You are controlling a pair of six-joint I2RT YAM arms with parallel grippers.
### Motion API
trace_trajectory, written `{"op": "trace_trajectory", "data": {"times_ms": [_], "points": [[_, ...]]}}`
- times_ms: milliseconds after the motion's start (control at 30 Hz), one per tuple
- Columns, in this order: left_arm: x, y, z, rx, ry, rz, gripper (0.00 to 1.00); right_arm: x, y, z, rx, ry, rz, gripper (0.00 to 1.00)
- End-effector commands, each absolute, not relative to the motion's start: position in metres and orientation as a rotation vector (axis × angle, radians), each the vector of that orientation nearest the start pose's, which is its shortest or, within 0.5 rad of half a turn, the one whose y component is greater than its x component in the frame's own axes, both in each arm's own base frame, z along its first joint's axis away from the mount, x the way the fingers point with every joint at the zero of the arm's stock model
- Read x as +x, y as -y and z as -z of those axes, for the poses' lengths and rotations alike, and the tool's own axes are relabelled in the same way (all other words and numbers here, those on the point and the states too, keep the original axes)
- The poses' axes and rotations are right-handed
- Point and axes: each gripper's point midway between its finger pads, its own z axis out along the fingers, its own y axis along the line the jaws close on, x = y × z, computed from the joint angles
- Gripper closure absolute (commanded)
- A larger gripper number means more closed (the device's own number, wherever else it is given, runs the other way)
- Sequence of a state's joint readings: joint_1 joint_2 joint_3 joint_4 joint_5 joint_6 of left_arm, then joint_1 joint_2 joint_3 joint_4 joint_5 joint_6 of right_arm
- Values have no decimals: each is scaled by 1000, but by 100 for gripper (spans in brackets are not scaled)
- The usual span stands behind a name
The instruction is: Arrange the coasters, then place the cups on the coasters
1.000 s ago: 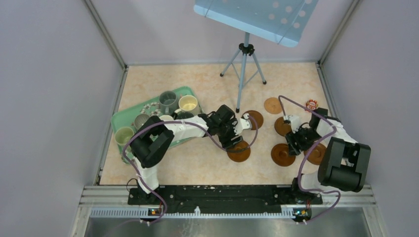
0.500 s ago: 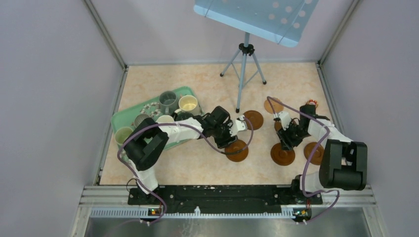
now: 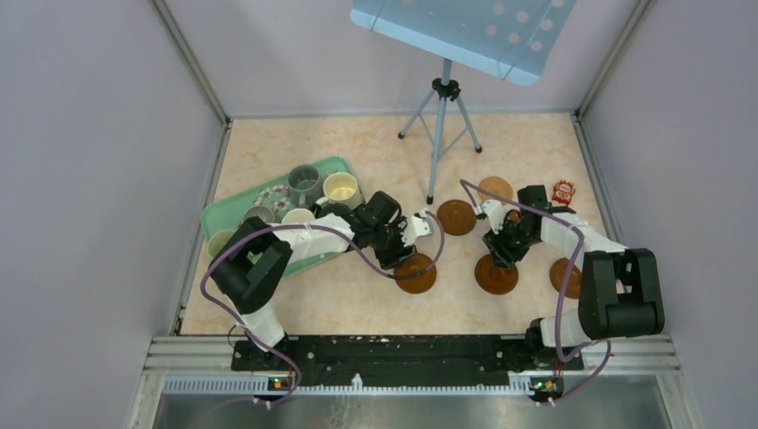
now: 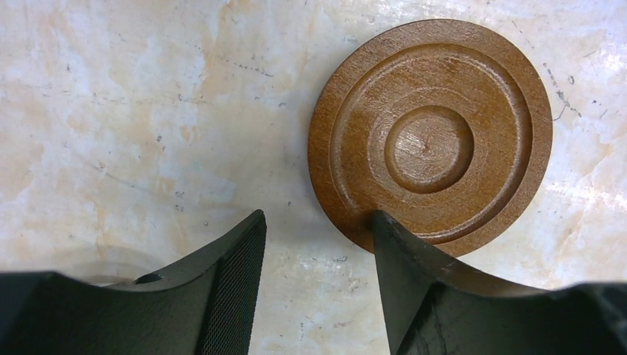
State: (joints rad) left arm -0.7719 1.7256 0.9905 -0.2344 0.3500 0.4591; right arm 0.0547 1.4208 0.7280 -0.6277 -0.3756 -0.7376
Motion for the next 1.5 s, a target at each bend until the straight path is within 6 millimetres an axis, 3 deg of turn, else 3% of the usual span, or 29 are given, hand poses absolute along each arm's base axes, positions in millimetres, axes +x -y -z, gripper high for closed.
{"op": "trace_trajectory", "data": {"times_ms": [0, 233, 600, 1467], "points": [[241, 297, -35, 1619, -1985, 582, 39, 206, -64, 10, -1196, -2614, -467, 55], [243, 309, -37, 1607, -1976, 625, 38, 202, -76, 9, -1253, -2604, -496, 55], [261, 329, -40, 1551, -1970, 611, 38, 191, -77, 11, -1298, -2605, -525, 55], [306, 341, -42, 1425, -1985, 463, 35, 191, -85, -1, -1323, -2541, -580, 57]]}}
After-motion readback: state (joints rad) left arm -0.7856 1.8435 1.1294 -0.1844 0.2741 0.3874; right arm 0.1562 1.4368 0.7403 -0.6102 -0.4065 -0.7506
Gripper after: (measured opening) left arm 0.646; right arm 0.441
